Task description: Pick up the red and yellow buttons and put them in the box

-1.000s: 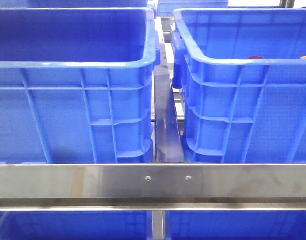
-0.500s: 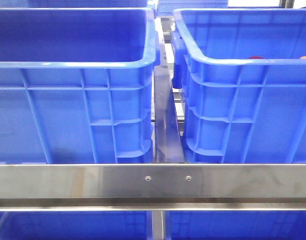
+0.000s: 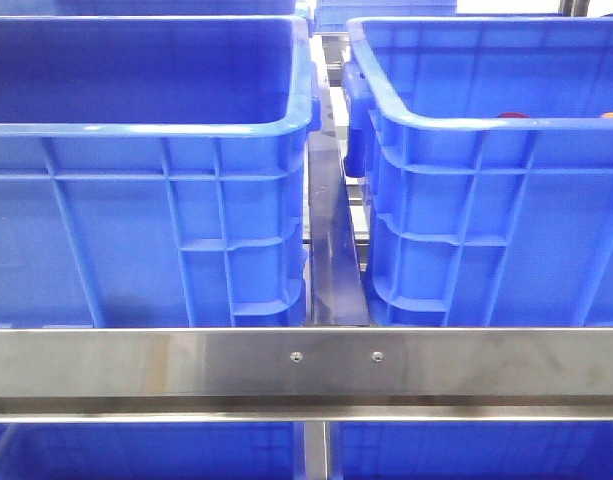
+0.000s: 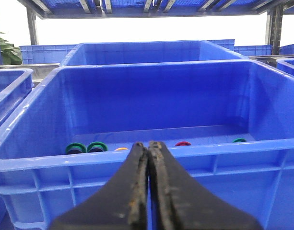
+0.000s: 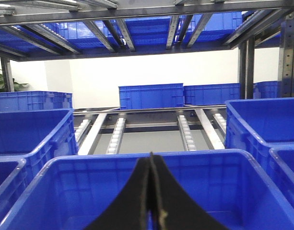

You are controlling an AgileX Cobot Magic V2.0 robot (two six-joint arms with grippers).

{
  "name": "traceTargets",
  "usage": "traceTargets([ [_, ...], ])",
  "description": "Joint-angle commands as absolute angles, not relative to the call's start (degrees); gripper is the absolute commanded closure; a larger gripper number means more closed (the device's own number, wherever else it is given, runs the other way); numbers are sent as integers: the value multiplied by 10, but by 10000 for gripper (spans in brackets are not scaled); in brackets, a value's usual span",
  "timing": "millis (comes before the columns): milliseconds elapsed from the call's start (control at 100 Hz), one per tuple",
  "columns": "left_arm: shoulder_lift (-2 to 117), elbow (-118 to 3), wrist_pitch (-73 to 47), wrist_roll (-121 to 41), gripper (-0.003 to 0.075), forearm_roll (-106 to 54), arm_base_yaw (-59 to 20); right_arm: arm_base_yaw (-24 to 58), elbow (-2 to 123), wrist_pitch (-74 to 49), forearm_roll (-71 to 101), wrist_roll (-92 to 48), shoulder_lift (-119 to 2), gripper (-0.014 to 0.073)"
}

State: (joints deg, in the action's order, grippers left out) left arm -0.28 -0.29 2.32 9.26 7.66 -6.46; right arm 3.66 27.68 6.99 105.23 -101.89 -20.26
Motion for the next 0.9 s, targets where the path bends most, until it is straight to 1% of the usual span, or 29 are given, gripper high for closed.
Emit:
traceTargets([
  [0,-21,25,70,99,739,76,-63,37,292,61,1083,-1019,-206,661],
  [70,-21,25,70,99,739,76,-63,37,292,46,1051,-1003,-206,661],
  [160,-21,25,70,99,739,76,-63,37,292,10,923,-904,-206,661],
  [210,-21,25,70,99,739,76,-63,37,292,-10,826,-816,-206,661],
  [400,-21,25,70,99,739,76,-63,37,292,-57,430,-397,-206,661],
  [500,-21,25,70,99,739,76,-63,37,292,-71,241,-221,-203,661],
  [590,-21,25,70,99,739,76,-63,37,292,-73,124,-90,-193,661],
  [710,-21,25,70,99,739,76,-63,37,291,-72,26,6,-178,661],
  [800,-21,25,70,99,739,76,-63,37,276,-57,22,11,-165,661],
  [890,-21,25,70,99,739,76,-63,37,242,-18,23,11,-145,661],
])
